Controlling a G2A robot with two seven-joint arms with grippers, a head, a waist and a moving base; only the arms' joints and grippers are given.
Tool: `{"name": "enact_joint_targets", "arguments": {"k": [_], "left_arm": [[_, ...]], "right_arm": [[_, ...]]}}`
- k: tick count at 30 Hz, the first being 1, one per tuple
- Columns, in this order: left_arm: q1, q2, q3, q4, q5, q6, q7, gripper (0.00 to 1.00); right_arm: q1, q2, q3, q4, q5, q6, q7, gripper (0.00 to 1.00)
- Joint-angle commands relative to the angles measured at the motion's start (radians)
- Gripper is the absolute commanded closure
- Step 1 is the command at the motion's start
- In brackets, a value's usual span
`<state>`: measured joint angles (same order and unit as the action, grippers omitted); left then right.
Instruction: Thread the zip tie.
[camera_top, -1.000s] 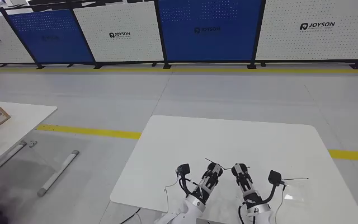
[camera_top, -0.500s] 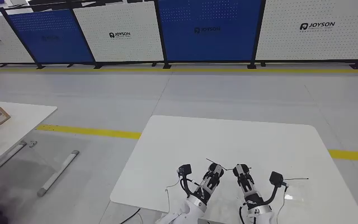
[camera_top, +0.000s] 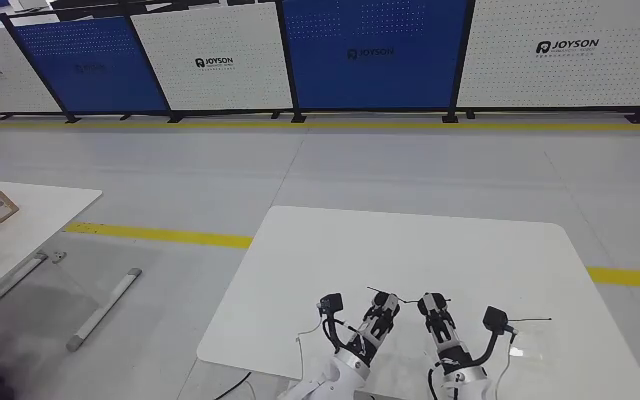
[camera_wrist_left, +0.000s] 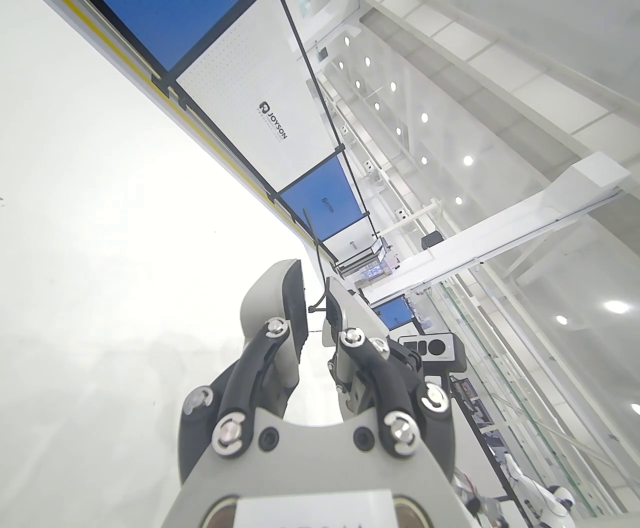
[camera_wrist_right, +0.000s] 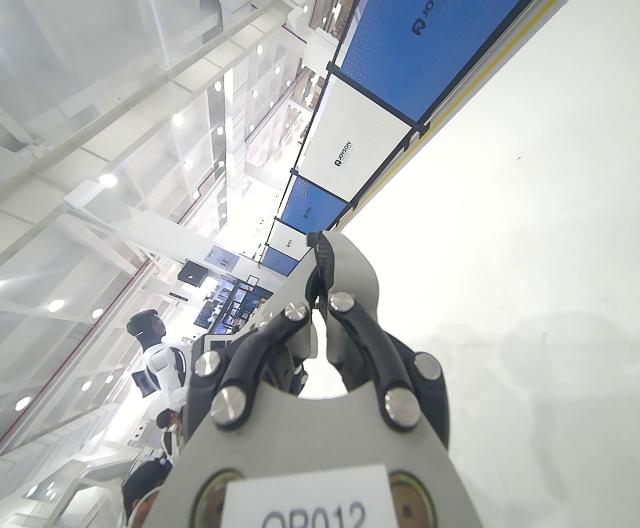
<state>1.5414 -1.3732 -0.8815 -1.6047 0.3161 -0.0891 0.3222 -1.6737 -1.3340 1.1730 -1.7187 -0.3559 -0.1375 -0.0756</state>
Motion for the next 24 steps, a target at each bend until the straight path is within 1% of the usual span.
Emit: {"name": "enact_joint_targets", "arguments": {"k": [1,4,9,10,13,14,20,24], "left_arm": [[0.0,-0.001,0.0,0.0,0.001,0.001,-0.001,0.87],[-0.001,-0.001,0.001,0.001,0.002,0.007,-0.006,0.85],[-0.003,-0.003,0.002,0.004,0.001,0.01,-0.009,0.87],[-0.004,-0.004,0.003,0.004,0.001,0.011,-0.01,0.91],[-0.005,-0.004,0.004,0.006,0.0,0.011,-0.013,0.95],[-0.006,-0.005,0.003,0.006,0.001,0.011,-0.013,1.0],[-0.006,-0.006,0.004,0.006,0.001,0.01,-0.018,1.0],[-0.004,-0.006,0.003,0.003,-0.002,-0.001,-0.021,1.0]], "right_arm": [[-0.001,0.0,0.0,-0.002,-0.002,0.001,0.0,1.0],[-0.001,-0.001,-0.001,-0.005,-0.006,0.004,0.001,1.0],[-0.001,-0.001,-0.003,-0.008,-0.013,0.007,0.003,1.0],[-0.001,-0.001,-0.003,-0.008,-0.015,0.007,0.004,1.0],[0.0,-0.001,-0.004,-0.007,-0.023,0.007,0.005,1.0],[0.0,-0.001,-0.005,-0.007,-0.025,0.007,0.006,1.0],[0.002,-0.002,-0.003,-0.003,-0.02,0.003,0.006,1.0],[0.009,-0.003,-0.006,0.003,-0.012,0.003,0.022,1.0]]}}
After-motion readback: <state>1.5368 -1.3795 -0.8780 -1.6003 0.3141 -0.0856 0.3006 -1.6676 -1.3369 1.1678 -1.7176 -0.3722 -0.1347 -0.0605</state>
